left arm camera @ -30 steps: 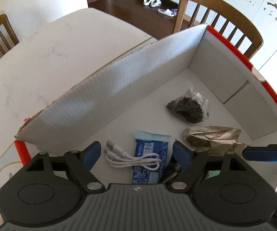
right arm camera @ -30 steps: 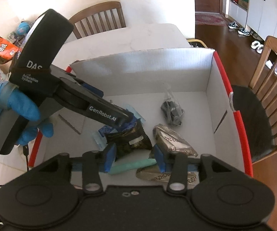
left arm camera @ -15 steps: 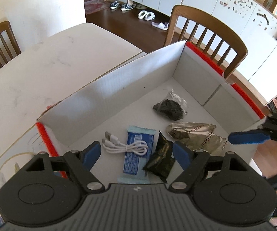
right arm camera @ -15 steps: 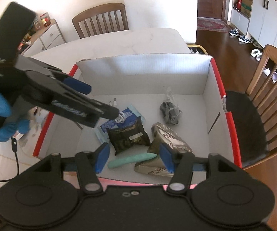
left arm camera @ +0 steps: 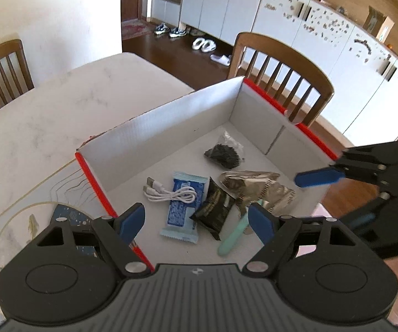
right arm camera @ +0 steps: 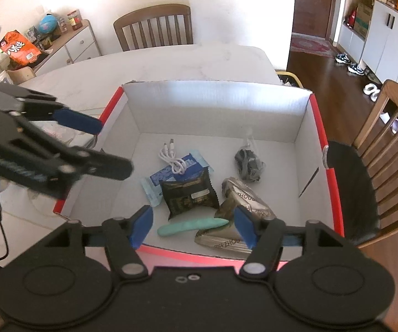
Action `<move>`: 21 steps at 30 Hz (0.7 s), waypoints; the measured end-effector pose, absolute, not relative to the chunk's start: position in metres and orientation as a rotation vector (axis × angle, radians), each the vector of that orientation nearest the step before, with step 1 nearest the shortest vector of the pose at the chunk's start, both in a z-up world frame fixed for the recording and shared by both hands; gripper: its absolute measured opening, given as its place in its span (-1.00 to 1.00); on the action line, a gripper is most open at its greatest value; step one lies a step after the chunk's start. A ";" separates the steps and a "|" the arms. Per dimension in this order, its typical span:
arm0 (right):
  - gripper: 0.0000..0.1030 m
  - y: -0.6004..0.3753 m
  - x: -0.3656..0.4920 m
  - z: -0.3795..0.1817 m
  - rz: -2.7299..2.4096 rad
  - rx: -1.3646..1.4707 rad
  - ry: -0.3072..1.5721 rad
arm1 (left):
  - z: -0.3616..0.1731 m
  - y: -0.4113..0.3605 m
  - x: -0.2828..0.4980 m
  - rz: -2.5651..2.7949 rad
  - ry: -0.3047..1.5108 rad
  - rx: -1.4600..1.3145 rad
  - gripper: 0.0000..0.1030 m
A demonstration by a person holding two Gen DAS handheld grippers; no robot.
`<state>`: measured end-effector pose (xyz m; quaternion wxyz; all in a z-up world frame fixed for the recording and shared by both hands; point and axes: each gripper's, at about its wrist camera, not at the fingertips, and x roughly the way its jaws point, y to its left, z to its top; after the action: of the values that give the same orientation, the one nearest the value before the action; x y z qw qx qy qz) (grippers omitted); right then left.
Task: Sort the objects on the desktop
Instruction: 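Withdraw both grippers up out of the box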
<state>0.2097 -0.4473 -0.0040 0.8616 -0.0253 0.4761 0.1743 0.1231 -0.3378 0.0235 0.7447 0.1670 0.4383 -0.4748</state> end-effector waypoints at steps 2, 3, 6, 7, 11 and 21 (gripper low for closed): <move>0.28 -0.447 0.210 -0.005 0.362 -0.052 1.001 | 0.027 -0.331 0.119 -1.046 0.948 0.359 0.58; 0.29 -0.447 0.210 -0.006 0.361 -0.051 1.003 | 0.029 -0.327 0.117 -1.046 0.941 0.359 0.58; 0.41 -0.445 0.207 -0.006 0.361 -0.048 1.000 | 0.033 -0.316 0.112 -1.045 0.927 0.347 0.59; 0.44 -0.444 0.206 -0.006 0.363 -0.047 0.999 | 0.034 -0.312 0.111 -1.044 0.925 0.343 0.62; 0.57 -0.440 0.203 -0.006 0.366 -0.038 0.993 | 0.035 -0.300 0.108 -1.042 0.914 0.333 0.65; 0.78 -0.421 0.195 -0.003 0.353 -0.031 0.978 | 0.036 -0.267 0.105 -1.037 0.898 0.296 0.97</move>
<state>0.1947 -0.4212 -0.0029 0.8677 -0.0150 0.4673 0.1689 0.1047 -0.2666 0.0357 0.7637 0.1359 0.4132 -0.4771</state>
